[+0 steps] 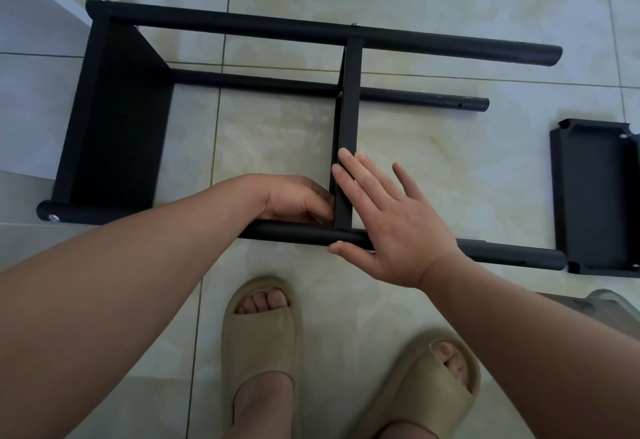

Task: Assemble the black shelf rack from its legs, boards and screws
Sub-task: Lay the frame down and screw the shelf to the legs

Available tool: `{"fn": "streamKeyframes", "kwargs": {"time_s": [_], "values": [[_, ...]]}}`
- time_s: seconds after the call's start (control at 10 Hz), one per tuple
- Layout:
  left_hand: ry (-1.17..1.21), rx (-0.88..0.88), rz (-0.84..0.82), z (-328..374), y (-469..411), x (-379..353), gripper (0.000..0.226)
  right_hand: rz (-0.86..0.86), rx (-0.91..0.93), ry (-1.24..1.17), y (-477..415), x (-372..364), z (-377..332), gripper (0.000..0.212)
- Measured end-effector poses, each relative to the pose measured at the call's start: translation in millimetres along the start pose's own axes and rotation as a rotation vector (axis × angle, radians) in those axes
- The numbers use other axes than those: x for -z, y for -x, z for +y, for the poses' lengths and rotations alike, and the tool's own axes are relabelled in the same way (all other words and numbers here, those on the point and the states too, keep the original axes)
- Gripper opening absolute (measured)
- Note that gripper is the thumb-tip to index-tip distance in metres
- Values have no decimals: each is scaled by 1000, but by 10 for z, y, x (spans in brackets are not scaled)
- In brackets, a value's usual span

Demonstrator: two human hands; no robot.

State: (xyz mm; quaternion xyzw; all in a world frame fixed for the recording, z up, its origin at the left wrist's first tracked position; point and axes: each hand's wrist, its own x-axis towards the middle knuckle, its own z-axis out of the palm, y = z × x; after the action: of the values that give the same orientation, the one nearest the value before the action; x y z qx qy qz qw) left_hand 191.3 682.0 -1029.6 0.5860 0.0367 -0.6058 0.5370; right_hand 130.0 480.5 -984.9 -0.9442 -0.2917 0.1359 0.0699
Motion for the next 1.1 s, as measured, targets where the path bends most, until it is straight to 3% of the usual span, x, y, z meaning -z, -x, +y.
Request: {"fn": "streamKeyframes", "kwargs": {"time_s": [0.3, 0.4, 0.5, 0.7, 0.9, 1.1], "values": [[76, 36, -91, 52, 38, -24, 23, -4, 0, -5, 0, 2, 1, 92], [-36, 37, -33, 40, 25, -31, 10, -5, 1, -4, 0, 2, 3, 92], [-25, 4, 18, 8, 12, -5, 17, -3, -1, -4, 2, 3, 0, 92], [84, -32, -67, 26, 33, -3, 28, -7, -1, -9, -2, 1, 1, 93], [3, 7, -33, 25, 18, -15, 12, -3, -1, -8, -1, 0, -2, 92], [45, -16, -20, 3, 13, 5, 23, 9, -2, -4, -2, -6, -2, 92]]}}
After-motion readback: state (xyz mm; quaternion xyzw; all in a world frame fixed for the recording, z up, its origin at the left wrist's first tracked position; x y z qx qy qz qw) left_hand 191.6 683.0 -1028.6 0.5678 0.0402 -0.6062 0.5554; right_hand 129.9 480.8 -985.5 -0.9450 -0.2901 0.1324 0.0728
